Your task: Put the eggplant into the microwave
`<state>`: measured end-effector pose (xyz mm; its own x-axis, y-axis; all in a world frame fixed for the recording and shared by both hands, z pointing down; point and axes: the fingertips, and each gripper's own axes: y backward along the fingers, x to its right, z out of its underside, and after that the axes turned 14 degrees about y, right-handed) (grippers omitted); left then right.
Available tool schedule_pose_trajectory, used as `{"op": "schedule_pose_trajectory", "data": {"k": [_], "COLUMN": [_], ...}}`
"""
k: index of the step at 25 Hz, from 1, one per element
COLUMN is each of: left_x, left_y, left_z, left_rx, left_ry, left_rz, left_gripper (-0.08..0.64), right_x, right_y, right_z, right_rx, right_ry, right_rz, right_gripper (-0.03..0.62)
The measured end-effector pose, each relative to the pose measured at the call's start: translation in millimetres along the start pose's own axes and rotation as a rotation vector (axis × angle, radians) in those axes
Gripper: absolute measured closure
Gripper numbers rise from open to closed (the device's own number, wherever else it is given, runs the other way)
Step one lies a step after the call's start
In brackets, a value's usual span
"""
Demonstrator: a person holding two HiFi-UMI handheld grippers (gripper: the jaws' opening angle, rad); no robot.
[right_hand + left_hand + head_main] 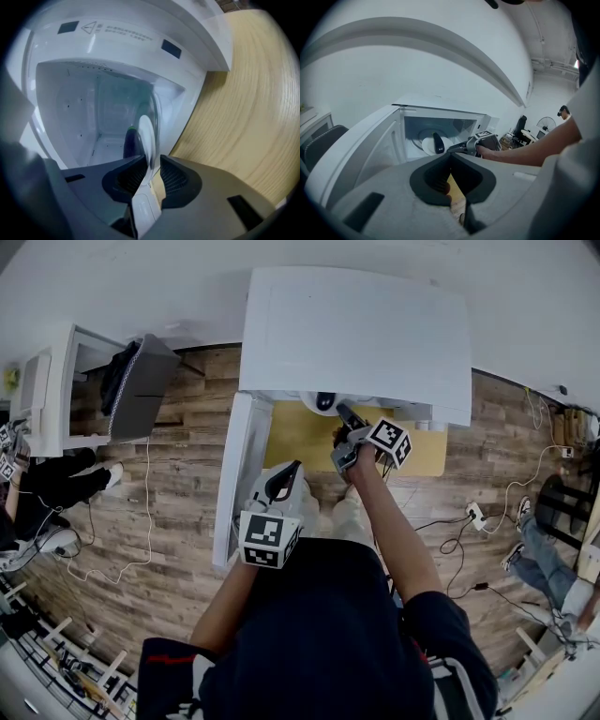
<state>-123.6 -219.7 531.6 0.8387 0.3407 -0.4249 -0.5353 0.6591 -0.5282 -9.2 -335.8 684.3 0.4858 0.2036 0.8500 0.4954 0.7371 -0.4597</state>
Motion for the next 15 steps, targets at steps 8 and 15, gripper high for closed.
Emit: {"op": "schedule_pose_trajectory", "data": {"k": [8,15], "left_x": [3,5], "left_y": [-3,-4], "left_z": [5,5], "left_rx": [-0.005,-0.004], "left_ry": [0.001,0.006], "left_rz": [-0.003,-0.009], "left_gripper": [0.546,0.546], "right_x": [-12,-22], "right_y": [12,22], "right_z": [8,16], "right_rx": [-0.059,-0.13], "right_ry": [0.199,0.602], "right_rz": [0.001,0.06], "right_gripper": [0.526,0.532]}}
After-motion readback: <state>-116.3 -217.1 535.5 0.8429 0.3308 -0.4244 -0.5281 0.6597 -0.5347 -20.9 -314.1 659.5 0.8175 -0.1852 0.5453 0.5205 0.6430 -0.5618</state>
